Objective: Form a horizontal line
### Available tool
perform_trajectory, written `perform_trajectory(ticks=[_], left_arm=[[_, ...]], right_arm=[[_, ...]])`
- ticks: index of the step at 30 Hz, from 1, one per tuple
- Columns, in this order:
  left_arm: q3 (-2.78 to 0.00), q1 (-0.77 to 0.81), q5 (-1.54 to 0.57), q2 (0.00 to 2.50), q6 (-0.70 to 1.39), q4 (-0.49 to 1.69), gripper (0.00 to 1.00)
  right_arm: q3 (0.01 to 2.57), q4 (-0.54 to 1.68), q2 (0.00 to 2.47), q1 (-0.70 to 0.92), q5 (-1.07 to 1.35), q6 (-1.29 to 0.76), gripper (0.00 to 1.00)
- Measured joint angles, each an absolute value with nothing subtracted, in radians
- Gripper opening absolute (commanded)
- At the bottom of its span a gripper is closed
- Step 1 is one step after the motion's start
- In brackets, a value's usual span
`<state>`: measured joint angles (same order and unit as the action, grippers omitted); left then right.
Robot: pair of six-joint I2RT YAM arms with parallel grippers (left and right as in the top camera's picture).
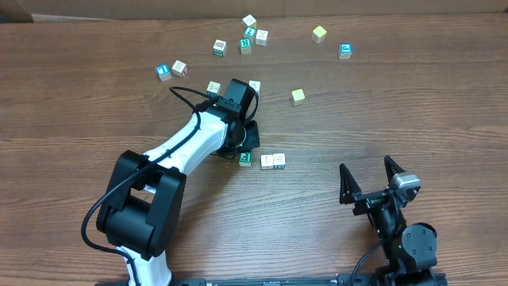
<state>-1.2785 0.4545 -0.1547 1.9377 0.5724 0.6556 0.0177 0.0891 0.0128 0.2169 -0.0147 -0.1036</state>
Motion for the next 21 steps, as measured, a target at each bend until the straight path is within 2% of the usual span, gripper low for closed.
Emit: perform_trajectory(ticks=[11,21], left_arm=[[-1.3,0.455,-0.131,1.938,0.572,0.646,0.04],[-1.313,0.456,-0.119,1.938,0.572,0.726,0.04]], right_arm=[[0.018,0.089,0.013,0.217,-0.015,-0.104,1.0],[0.018,0.089,0.013,0.217,-0.015,-0.104,1.0]])
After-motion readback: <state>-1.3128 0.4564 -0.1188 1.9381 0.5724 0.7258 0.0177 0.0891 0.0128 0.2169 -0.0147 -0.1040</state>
